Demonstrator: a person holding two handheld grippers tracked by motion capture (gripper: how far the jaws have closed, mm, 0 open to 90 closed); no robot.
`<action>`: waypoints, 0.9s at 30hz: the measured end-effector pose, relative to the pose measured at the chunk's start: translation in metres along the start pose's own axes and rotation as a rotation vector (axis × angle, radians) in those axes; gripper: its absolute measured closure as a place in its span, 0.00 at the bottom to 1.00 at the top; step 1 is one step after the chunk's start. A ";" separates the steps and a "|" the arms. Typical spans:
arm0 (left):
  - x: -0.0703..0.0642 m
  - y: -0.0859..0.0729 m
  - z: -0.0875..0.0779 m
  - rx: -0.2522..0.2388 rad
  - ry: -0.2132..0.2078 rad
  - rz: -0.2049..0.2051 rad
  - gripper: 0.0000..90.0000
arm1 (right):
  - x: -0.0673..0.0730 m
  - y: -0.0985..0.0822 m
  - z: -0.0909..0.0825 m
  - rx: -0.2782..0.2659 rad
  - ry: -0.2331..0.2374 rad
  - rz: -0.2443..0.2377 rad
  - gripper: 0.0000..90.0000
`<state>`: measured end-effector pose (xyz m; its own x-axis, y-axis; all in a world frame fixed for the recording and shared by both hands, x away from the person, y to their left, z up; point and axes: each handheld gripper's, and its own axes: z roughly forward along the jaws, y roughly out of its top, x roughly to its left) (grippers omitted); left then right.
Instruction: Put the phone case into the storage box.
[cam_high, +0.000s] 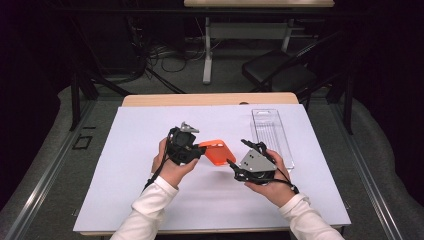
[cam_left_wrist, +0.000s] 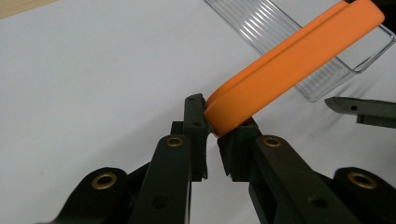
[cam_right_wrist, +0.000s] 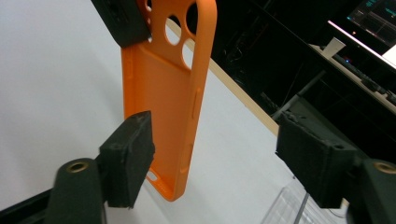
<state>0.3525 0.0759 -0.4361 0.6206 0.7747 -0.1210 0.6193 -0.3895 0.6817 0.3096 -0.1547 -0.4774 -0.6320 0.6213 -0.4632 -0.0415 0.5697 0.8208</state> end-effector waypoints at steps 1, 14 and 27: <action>-0.001 0.000 0.001 0.000 0.009 0.006 0.90 | 0.000 0.001 0.000 -0.003 0.002 -0.001 0.37; -0.009 0.003 0.004 0.015 0.068 0.057 0.90 | -0.003 0.019 0.000 -0.030 0.021 -0.075 0.56; -0.017 0.005 0.010 0.029 0.112 0.087 0.90 | 0.002 0.023 0.004 -0.011 -0.015 -0.155 0.64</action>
<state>0.3498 0.0557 -0.4382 0.6157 0.7877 0.0200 0.5805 -0.4706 0.6644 0.3103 -0.1385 -0.4611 -0.6060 0.5341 -0.5895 -0.1461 0.6537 0.7425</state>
